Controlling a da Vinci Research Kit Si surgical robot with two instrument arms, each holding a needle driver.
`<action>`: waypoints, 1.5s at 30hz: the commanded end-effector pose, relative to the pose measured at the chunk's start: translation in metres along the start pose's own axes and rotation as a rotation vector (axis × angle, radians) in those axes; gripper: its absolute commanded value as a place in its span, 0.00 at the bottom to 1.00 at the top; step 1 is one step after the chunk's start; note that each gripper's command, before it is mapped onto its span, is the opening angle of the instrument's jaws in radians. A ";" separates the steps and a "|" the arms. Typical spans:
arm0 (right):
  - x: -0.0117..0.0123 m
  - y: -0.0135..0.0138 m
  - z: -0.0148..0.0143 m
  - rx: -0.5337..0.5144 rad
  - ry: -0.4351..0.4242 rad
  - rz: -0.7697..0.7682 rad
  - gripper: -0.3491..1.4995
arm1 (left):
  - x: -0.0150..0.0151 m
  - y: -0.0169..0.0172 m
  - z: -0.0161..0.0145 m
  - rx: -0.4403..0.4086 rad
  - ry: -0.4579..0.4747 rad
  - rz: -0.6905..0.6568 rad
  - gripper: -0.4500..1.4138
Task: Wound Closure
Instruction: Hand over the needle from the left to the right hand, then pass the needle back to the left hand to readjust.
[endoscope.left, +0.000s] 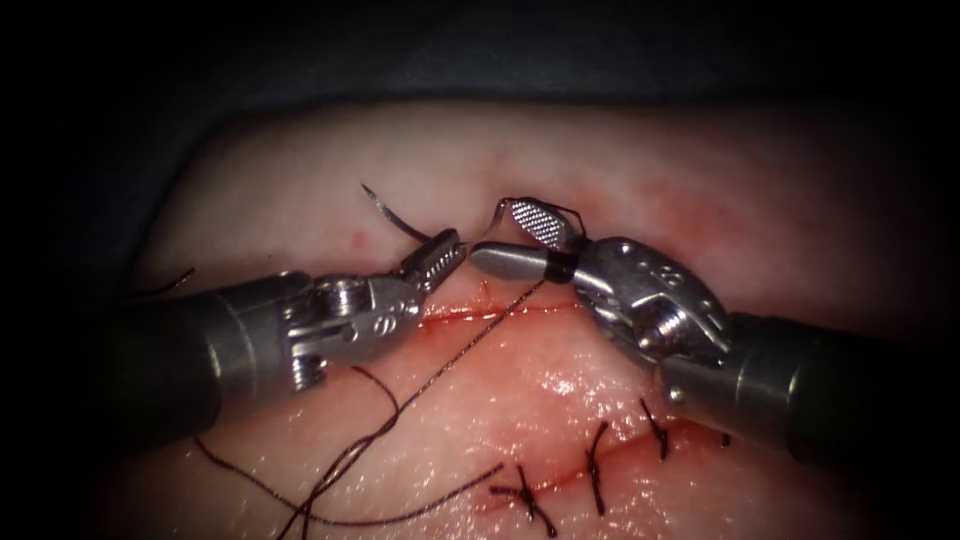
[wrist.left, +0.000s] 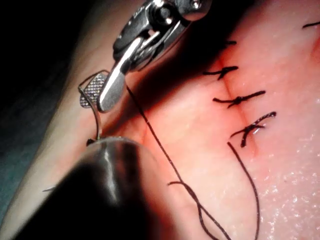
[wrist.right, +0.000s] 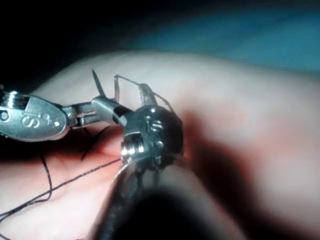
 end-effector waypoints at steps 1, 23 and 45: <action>0.0001 -0.0007 0.0013 0.008 0.002 -0.001 0.75 | 0.0006 0.0000 0.0009 0.004 0.002 0.001 0.00; 0.0022 0.0000 0.0000 0.102 0.040 -0.277 0.00 | 0.0014 -0.0001 0.0002 -0.031 0.119 0.005 0.40; 0.0035 -0.0012 -0.0016 0.638 0.119 -1.231 0.00 | 0.0031 -0.0068 0.0031 -0.986 0.150 -0.087 0.69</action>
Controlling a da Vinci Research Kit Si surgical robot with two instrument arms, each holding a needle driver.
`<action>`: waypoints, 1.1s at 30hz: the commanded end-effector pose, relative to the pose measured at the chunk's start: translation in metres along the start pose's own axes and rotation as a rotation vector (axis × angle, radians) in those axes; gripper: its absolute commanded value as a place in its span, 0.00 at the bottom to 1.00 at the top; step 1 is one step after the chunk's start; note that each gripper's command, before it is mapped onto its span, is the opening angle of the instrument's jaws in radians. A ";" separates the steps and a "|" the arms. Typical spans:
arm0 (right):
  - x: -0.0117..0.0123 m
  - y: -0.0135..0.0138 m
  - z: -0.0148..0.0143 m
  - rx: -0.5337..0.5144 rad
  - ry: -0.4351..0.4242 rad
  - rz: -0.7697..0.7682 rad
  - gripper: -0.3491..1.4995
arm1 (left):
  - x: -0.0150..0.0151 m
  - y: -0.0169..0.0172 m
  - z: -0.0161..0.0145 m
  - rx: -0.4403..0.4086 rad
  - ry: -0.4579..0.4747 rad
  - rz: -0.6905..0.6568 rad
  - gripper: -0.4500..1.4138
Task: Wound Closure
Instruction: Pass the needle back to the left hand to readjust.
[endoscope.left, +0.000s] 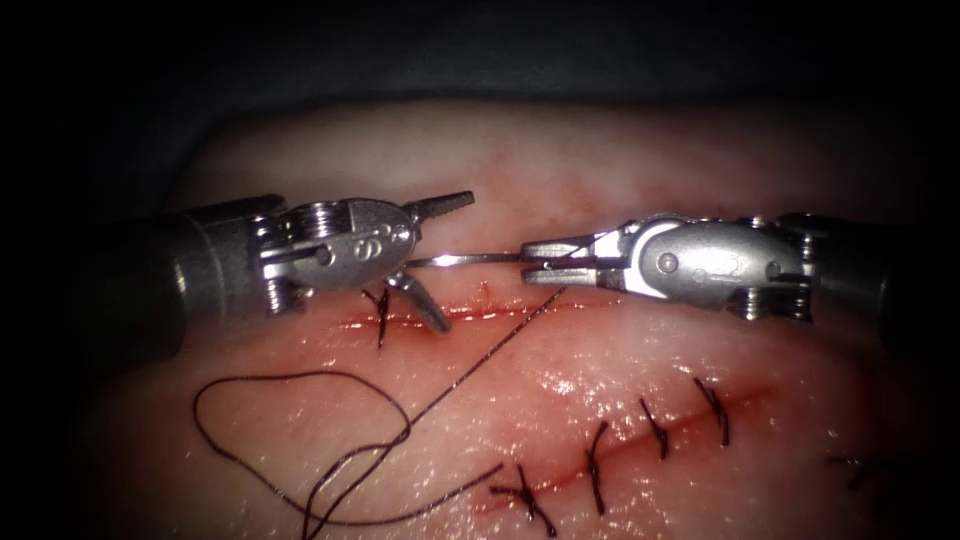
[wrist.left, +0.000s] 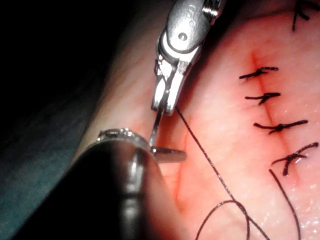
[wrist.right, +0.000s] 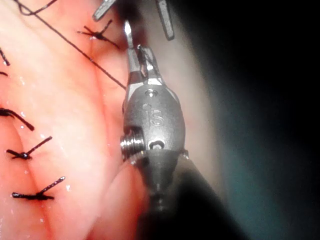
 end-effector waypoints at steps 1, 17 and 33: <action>0.0006 0.0006 0.0011 0.000 0.008 -0.020 0.00 | 0.0006 -0.0014 0.0004 -0.020 -0.003 -0.010 0.68; 0.0023 -0.0006 0.0016 -0.005 0.029 -0.168 0.00 | -0.0018 -0.0044 0.0018 -0.261 -0.211 -0.372 0.46; 0.0020 -0.0010 0.0018 -0.196 0.128 0.067 0.91 | -0.0016 -0.0036 0.0016 -0.394 -0.332 -0.336 0.00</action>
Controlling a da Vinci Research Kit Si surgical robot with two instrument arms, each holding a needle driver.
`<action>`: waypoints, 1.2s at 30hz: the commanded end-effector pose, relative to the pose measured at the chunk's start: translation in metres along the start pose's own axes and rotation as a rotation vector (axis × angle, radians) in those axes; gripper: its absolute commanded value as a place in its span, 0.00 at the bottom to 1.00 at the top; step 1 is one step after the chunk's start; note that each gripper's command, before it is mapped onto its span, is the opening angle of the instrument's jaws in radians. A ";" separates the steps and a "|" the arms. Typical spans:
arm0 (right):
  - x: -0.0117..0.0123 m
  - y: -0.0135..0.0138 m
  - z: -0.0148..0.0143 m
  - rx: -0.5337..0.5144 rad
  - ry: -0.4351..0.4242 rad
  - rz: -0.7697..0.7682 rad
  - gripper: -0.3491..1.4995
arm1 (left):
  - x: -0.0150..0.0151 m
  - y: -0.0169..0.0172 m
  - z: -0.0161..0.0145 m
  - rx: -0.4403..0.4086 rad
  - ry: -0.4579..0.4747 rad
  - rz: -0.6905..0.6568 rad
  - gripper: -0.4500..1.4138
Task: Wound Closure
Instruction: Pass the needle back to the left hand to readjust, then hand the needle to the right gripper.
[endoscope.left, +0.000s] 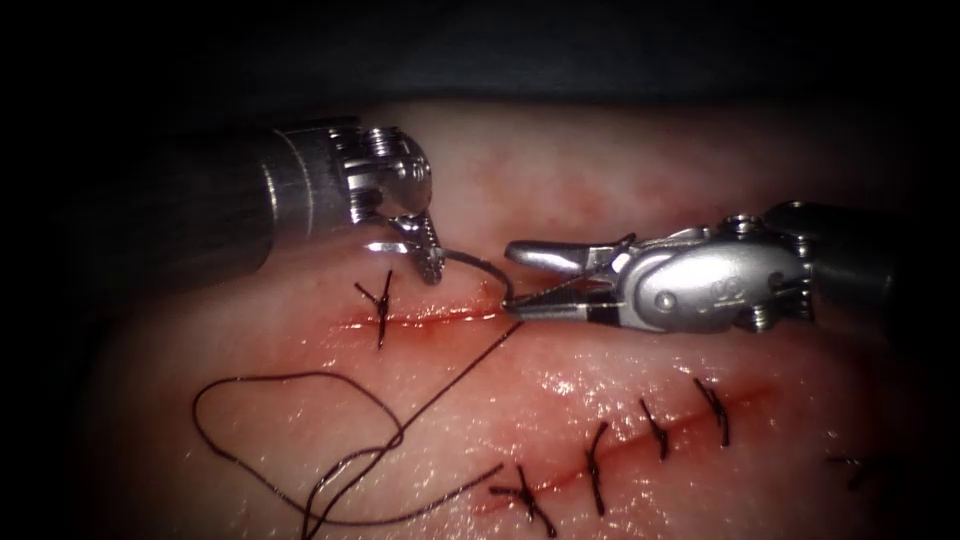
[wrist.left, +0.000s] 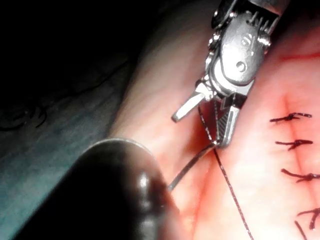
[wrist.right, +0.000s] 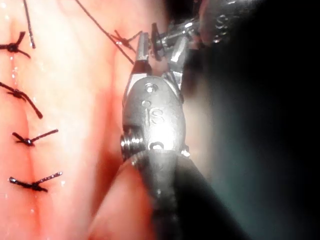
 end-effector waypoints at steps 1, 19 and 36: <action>-0.0006 -0.0004 0.0011 -0.040 0.024 0.073 0.93 | 0.0007 -0.0004 0.0000 0.024 0.006 0.036 0.00; -0.0024 -0.0059 0.0023 -0.300 -0.083 0.286 0.95 | -0.0014 0.0021 -0.0020 0.199 0.524 0.029 0.00; -0.0016 -0.0010 0.0005 -0.426 -0.003 0.368 0.77 | -0.0048 0.0019 -0.0008 0.181 0.524 0.049 0.00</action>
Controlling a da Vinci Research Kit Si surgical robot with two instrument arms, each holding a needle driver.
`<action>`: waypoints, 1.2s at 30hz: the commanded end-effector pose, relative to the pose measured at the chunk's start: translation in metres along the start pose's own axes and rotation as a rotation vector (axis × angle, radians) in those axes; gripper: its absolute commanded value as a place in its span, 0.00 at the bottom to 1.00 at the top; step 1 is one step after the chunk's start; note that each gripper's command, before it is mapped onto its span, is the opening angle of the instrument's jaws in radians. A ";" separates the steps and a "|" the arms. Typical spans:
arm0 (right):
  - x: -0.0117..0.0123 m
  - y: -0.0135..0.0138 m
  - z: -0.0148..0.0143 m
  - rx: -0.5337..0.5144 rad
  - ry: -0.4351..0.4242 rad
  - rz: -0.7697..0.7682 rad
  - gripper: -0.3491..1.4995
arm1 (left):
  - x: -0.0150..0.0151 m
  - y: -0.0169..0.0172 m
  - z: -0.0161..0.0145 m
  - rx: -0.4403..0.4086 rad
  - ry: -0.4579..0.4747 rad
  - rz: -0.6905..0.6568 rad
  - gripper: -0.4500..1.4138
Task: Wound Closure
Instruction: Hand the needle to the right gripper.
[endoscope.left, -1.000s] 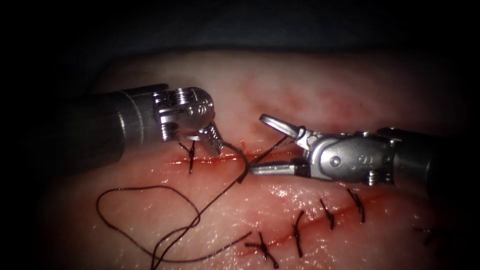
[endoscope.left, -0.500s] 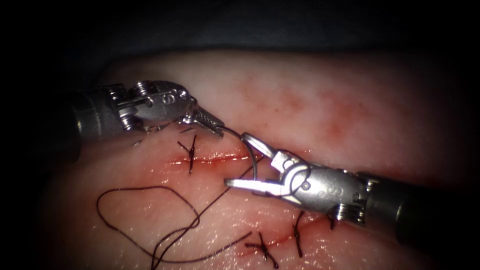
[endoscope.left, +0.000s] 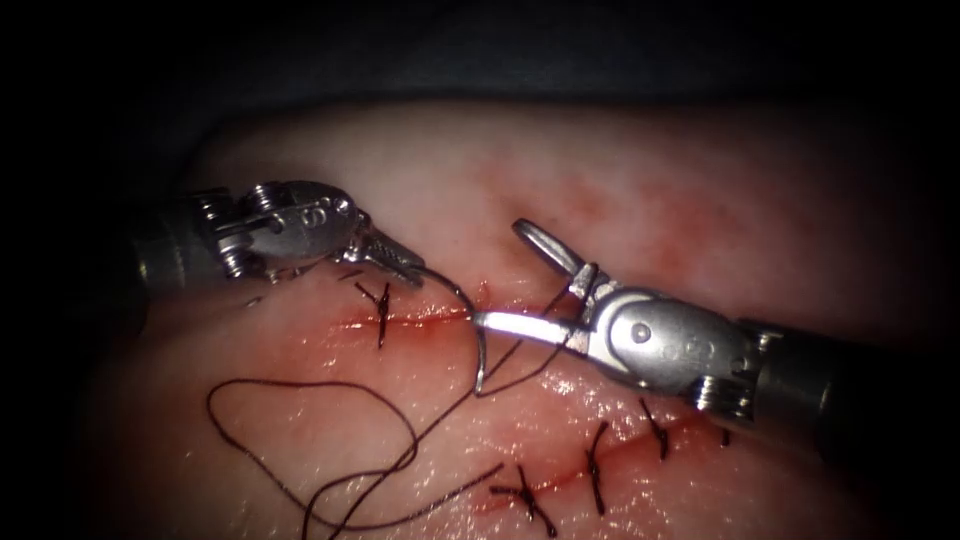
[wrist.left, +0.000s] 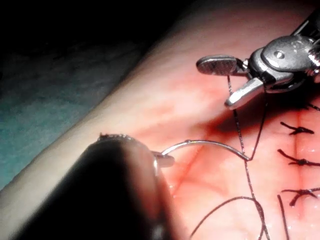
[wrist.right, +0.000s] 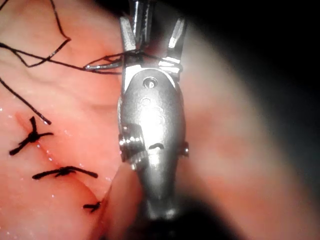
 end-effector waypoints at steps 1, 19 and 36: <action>-0.0003 0.0003 0.0008 -0.002 0.004 0.007 0.77 | 0.0007 -0.0005 -0.0001 -0.011 0.007 0.004 0.00; -0.0042 -0.0031 0.0021 -0.025 0.008 -0.093 0.89 | 0.0021 -0.0014 -0.0021 -0.252 0.372 -0.061 0.00; -0.0026 -0.0066 0.0054 -0.134 0.128 -0.289 0.83 | 0.0013 -0.0024 -0.0005 -0.333 0.434 -0.118 0.00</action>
